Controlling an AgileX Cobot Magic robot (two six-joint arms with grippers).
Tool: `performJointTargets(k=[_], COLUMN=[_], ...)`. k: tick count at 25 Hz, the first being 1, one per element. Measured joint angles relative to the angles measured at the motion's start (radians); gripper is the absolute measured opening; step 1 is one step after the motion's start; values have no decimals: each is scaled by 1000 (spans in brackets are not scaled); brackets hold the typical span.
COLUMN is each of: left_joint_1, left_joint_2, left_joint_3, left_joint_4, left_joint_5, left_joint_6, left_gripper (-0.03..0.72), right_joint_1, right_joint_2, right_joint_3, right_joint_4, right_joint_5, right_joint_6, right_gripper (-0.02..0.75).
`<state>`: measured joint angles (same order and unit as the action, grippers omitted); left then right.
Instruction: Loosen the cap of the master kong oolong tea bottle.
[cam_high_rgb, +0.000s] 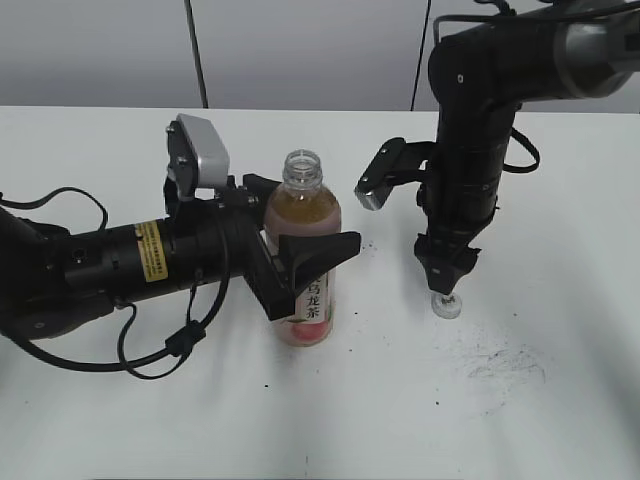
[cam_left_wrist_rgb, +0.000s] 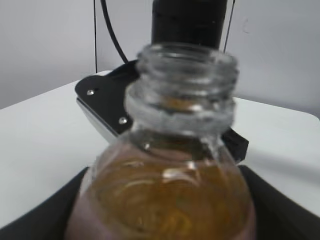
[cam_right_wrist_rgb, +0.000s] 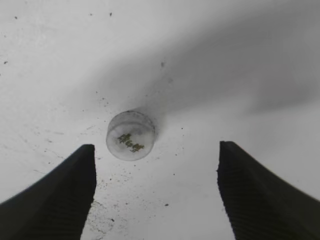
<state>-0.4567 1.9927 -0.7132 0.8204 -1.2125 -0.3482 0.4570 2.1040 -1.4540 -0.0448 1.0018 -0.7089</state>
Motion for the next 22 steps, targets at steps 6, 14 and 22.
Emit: performJointTargets(k=[6, 14, 22], left_joint_1=[0, 0, 0], left_joint_2=[0, 0, -10], left_joint_3=[0, 0, 0], left_joint_4=[-19, -71, -91], left_joint_5=[3, 3, 3], left_joint_6=[0, 3, 5], left_gripper=[517, 522, 523], right_joint_1=[0, 0, 0], right_joint_2=[0, 0, 0], right_joint_3=[-44, -47, -47], right_joint_4=[-2, -2, -3], right_joint_5=[39, 44, 44], right_joint_6=[46, 59, 61], right_gripper=[561, 561, 561])
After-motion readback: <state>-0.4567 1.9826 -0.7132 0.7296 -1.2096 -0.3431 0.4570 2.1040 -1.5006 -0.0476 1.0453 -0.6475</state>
